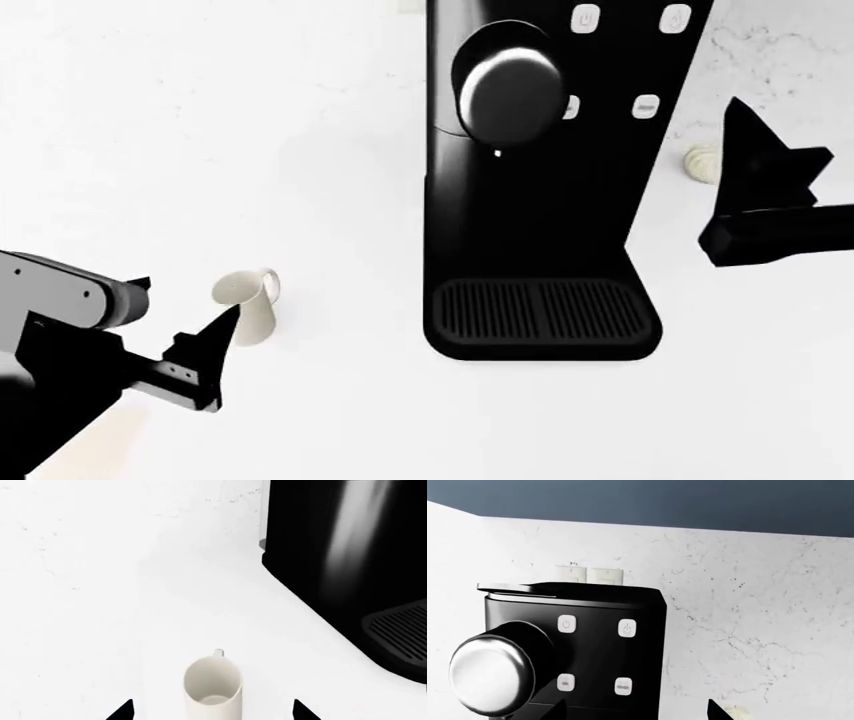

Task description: A wet mug is on the counter and needs to be dried. Pick it up and place it upside down in the open cabinet.

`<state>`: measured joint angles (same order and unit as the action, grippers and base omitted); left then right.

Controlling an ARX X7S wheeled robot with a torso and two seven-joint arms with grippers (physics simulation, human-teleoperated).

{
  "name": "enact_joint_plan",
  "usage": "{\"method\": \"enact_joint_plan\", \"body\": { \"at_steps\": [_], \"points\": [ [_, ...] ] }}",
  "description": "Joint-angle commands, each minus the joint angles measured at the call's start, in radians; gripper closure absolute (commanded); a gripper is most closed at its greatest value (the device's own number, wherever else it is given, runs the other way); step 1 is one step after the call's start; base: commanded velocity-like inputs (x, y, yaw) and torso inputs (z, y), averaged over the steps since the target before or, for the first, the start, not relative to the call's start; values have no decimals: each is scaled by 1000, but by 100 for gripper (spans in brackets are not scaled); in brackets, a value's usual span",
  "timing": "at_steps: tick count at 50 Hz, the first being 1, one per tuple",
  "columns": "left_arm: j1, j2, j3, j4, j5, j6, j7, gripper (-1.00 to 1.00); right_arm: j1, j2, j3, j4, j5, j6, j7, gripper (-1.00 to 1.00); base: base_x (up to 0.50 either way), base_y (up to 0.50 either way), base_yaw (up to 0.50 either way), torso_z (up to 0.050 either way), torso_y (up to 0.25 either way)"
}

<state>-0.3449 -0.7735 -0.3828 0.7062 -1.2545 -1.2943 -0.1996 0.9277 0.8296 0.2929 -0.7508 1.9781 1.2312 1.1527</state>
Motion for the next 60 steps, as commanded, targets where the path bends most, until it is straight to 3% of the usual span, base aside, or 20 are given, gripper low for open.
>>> {"method": "enact_joint_plan", "body": {
  "at_steps": [1, 14, 28, 60],
  "points": [
    [174, -7, 39, 21, 257, 134, 206, -100, -19, 12, 17, -16, 13, -14, -3, -100, 0, 0, 0, 0, 0],
    [251, -9, 96, 0, 352, 234, 282, -100, -36, 10, 24, -26, 5, -21, -7, -100, 0, 0, 0, 0, 0],
    [139, 52, 304, -133, 511, 317, 278, -100, -59, 16, 29, -41, 12, -36, 1, -100, 0, 0, 0, 0, 0],
    [11, 129, 503, -343, 651, 396, 292, -100, -161, -6, 107, -69, -24, -32, -46, -100, 0, 0, 0, 0, 0]
  ]
}}
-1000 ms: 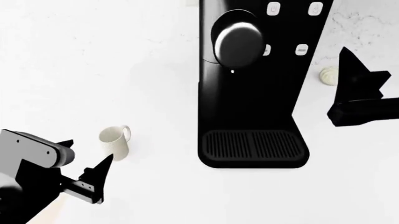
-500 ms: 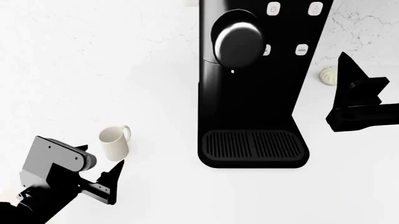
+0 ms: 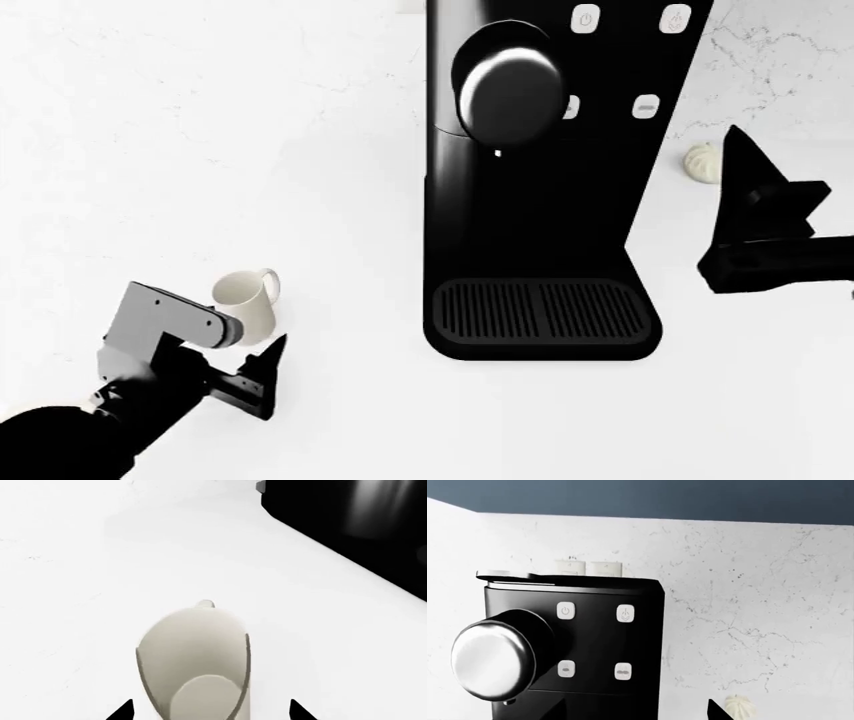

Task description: A wet mug is on the counter and needs to be dried. Pick it up and place it upside down in the open cabinet.

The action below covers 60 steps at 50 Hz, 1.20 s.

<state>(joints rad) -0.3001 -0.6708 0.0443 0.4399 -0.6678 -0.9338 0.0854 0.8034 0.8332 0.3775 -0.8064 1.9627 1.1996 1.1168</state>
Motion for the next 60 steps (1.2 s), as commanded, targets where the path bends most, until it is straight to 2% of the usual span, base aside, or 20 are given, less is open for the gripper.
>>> {"method": "enact_joint_plan", "body": {
  "at_steps": [1, 13, 14, 30, 34, 38, 43, 45, 47, 52, 57, 60],
  "points": [
    [-37, 29, 80, -83, 67, 38, 8, -100, -39, -9, 24, -14, -9, -1, -11, -100, 0, 0, 0, 0, 0],
    [-49, 64, 114, -188, 122, 114, 13, -100, -59, -13, 32, -20, -17, -2, -20, -100, 0, 0, 0, 0, 0],
    [-49, 68, 114, -197, 126, 120, 10, 100, -60, -12, 33, -20, -16, -3, -20, -100, 0, 0, 0, 0, 0],
    [-7, 60, 31, -136, 94, 148, -23, 100, -58, -3, 24, -19, -17, -11, -23, -100, 1, 0, -1, 0, 0],
    [-18, 23, -1, -33, 72, 106, -50, 100, -44, 7, 13, -13, -13, -15, -21, -100, 0, 0, 0, 0, 0],
    [-80, -68, 3, 148, 74, 20, -85, 100, -29, 15, 13, 17, 1, -17, -54, -100, 0, 0, 0, 0, 0],
    [-238, -200, 128, 349, 161, -59, -94, 100, -22, 26, 27, 69, 29, -9, -129, -100, 0, 0, 0, 0, 0],
    [-327, -214, 163, 396, 178, -103, -99, 100, 8, 40, 23, 70, 20, 19, -179, -100, 0, 0, 0, 0, 0],
    [-422, -239, 258, 422, 244, -119, -96, 100, 30, 46, 26, 99, 36, 15, -216, -100, 0, 0, 0, 0, 0],
    [-642, -269, 478, 427, 396, -121, -48, 100, 66, 70, 9, 188, 62, 39, -313, -100, 0, 0, 0, 0, 0],
    [-822, -273, 643, 410, 526, -90, 17, 100, 105, 103, -31, 261, 98, 42, -355, -100, 0, 0, 0, 0, 0],
    [-889, -264, 701, 382, 583, -54, 39, 100, 154, 121, -80, 300, 110, 52, -381, -100, 0, 0, 0, 0, 0]
  ]
}}
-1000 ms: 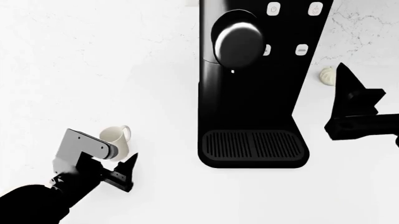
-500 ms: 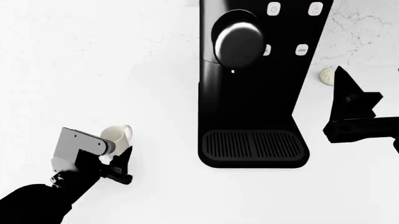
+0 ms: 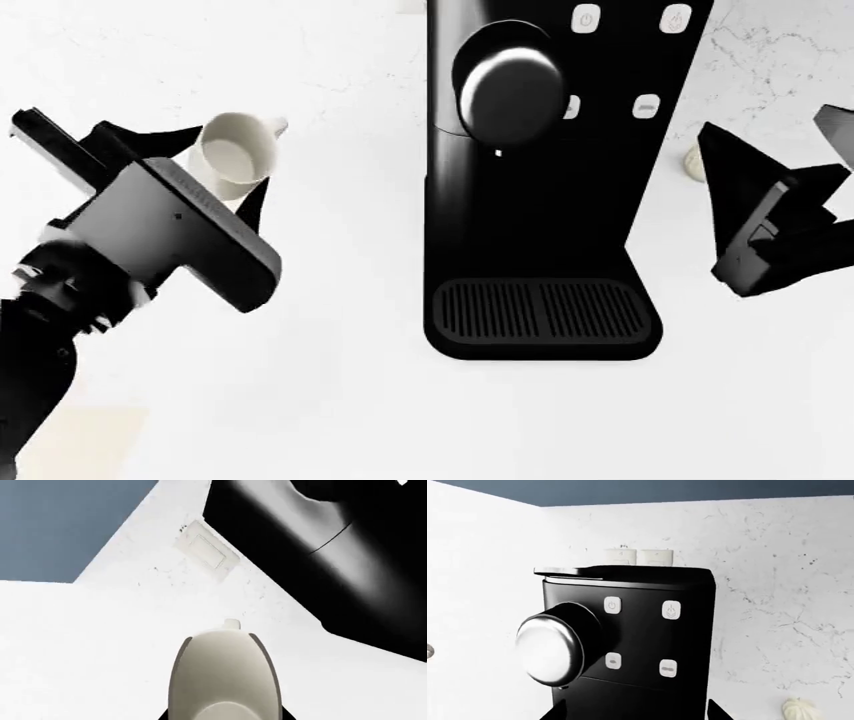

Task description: A wet mug is on the counter and needs to be dried. Pick it up and place it upside down in the open cabinet.

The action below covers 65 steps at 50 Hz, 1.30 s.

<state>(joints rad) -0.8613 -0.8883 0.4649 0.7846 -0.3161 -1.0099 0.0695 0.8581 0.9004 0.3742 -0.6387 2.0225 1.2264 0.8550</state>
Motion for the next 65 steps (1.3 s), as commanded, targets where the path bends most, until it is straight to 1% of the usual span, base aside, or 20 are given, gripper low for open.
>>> {"method": "enact_joint_plan", "body": {
  "at_steps": [1, 3, 5, 7, 10, 12, 19, 23, 26, 30, 34, 39, 42, 49, 53, 56, 59, 65],
  "points": [
    [-347, -50, 311, 28, 268, 46, 55, 100, 118, 59, -94, 143, 53, 30, -126, -100, 0, 0, 0, 0, 0],
    [-387, -66, 391, 11, 369, 109, 52, 100, 160, 77, -139, 187, 96, 19, -135, -100, 0, 0, 0, 0, 0],
    [-419, -66, 429, -12, 435, 144, 43, 100, 205, 92, -182, 232, 134, 15, -149, -100, 0, 0, 0, 0, 0],
    [-450, -67, 462, -35, 490, 177, 43, 100, 252, 96, -211, 256, 135, 40, -183, -100, 0, 0, 0, 0, 0],
    [-493, -93, 563, -57, 643, 266, 48, 100, 311, 108, -271, 300, 170, 64, -215, -100, 0, 0, 0, 0, 0],
    [-510, -102, 607, -65, 713, 306, 56, 100, 337, 115, -301, 331, 191, 71, -229, -100, 0, 0, 0, 0, 0],
    [-561, -133, 696, -122, 898, 457, 39, 100, 439, 148, -417, 419, 289, 106, -262, -100, 0, 0, 0, 0, 0],
    [-578, -142, 716, -150, 962, 518, 9, 100, 482, 167, -482, 447, 332, 143, -274, -100, 0, 0, 0, 0, 0],
    [-583, -159, 740, -169, 1012, 573, -9, 100, 490, 178, -500, 463, 345, 156, -282, -100, 0, 0, 0, 0, 0],
    [-584, -187, 775, -199, 1100, 670, -79, 100, 496, 188, -506, 474, 355, 175, -300, -100, 0, 0, 0, 0, 0],
    [-574, -197, 782, -189, 1123, 681, -98, 100, 485, 195, -487, 482, 351, 187, -322, -100, 0, 0, 0, 0, 0],
    [-559, -208, 802, -198, 1150, 682, -76, 100, 476, 204, -485, 481, 373, 195, -345, -100, 0, 0, 0, 0, 0],
    [-541, -225, 820, -207, 1199, 701, -110, 100, 473, 215, -495, 470, 403, 191, -352, -100, 0, 0, 0, 0, 0],
    [-488, -247, 839, -213, 1303, 680, -209, 100, 488, 217, -519, 475, 440, 177, -365, -100, 0, 0, 0, 0, 0],
    [-463, -264, 848, -185, 1321, 655, -191, 100, 505, 191, -547, 473, 474, 132, -362, -100, 0, 0, 0, 0, 0],
    [-453, -286, 848, -148, 1351, 648, -201, 100, 519, 169, -567, 464, 502, 95, -358, -100, 0, 0, 0, 0, 0],
    [-443, -309, 845, -108, 1370, 628, -195, 100, 532, 149, -589, 463, 513, 88, -358, -100, 0, 0, 0, 0, 0],
    [-411, -339, 848, -51, 1445, 593, -222, 100, 559, 116, -619, 476, 509, 97, -365, -100, 0, 0, 0, 0, 0]
  ]
}}
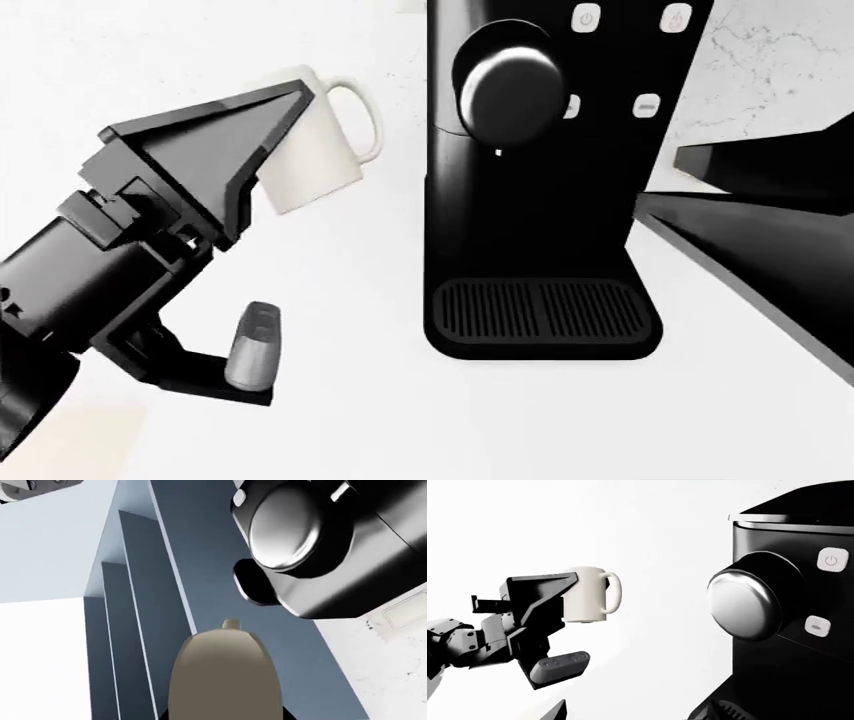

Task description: A wet mug is on the counter and needs to be dried. Pick it up and place it upside down in the open cabinet.

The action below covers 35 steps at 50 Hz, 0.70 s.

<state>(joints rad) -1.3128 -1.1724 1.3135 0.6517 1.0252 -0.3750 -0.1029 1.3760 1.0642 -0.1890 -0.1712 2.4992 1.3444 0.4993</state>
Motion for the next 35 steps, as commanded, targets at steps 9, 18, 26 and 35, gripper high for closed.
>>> {"method": "enact_joint_plan", "body": {
  "at_steps": [9, 18, 26, 35],
  "points": [
    [59, -93, 3, 118, 115, -33, -93, 100, 75, -85, -93, 20, 29, -11, -15, -100, 0, 0, 0, 0, 1],
    [51, -91, -1, 154, 186, -9, -109, 100, 91, -133, -113, 42, 11, 1, -35, -100, 0, 0, 0, 0, 0],
    [53, -93, -1, 185, 201, -2, -99, 100, 126, -170, -148, 63, 9, 7, -42, -100, 0, 0, 0, 0, 0],
    [65, -94, 2, 190, 214, -8, -95, 100, 166, -194, -210, 57, 86, 5, -56, -100, 0, 0, 0, 0, 0]
  ]
}}
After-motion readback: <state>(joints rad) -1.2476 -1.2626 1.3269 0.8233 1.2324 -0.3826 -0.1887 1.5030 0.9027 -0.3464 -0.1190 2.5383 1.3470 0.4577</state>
